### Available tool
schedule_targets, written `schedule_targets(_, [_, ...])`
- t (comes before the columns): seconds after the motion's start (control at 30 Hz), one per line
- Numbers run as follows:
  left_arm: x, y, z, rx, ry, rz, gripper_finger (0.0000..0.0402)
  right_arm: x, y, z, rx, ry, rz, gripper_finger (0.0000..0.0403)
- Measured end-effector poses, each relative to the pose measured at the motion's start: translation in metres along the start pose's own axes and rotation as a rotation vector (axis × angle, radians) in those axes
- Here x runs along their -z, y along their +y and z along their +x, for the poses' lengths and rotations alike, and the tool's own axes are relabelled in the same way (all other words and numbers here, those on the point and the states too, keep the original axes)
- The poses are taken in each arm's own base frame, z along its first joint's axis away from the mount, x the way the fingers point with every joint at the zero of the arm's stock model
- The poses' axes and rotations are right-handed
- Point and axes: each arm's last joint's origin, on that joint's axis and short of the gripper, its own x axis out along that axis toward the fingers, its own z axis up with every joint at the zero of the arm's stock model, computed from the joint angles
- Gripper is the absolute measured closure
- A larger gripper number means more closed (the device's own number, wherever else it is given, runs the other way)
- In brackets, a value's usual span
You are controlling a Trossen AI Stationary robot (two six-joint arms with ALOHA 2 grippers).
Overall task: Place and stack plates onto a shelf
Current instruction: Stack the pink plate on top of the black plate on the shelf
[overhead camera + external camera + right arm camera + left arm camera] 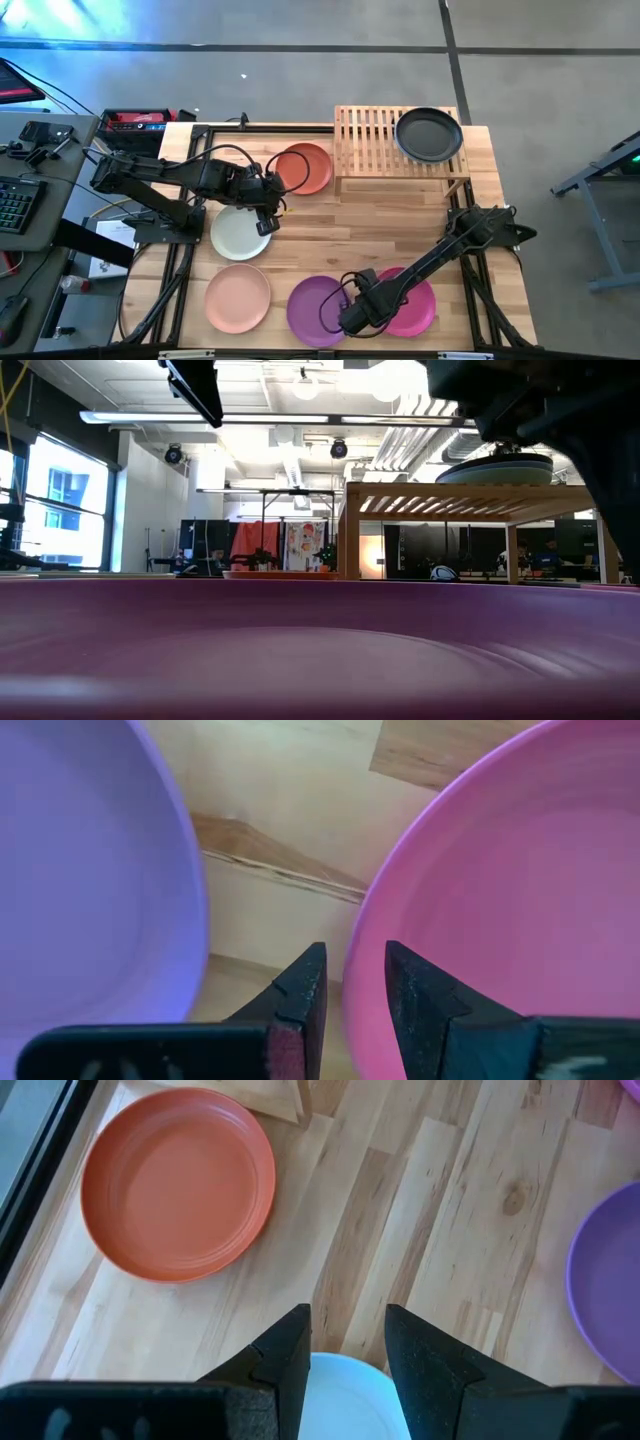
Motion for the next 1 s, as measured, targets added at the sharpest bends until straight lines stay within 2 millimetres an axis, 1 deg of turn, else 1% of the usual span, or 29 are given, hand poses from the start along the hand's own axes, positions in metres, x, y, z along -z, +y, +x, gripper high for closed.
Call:
schedule_targets(0.23, [0.0, 0.0, 0.0, 0.0, 0.0, -0.001, 0.0282, 0.001, 0.002, 0.012, 0.03, 0.012, -0.01, 0.0323])
schedule_targets(0.73, [0.0, 0.0, 0.0, 0.0, 0.0, -0.002, 0.0282, 0.0, -0.003, 0.014, 0.088, -0.007, -0.009, 0.0324])
schedule_targets(0.83, [0.0, 0.0, 0.0, 0.0, 0.0, -0.001, 0.0282, 0.0, -0.002, 0.016, 0.09, -0.004, -0.009, 0.0337])
schedule_targets(1.0, [0.0, 0.0, 0.0, 0.0, 0.0, -0.001, 0.0282, 0.001, -0.001, 0.02, 0.09, 0.02, -0.027, 0.0378])
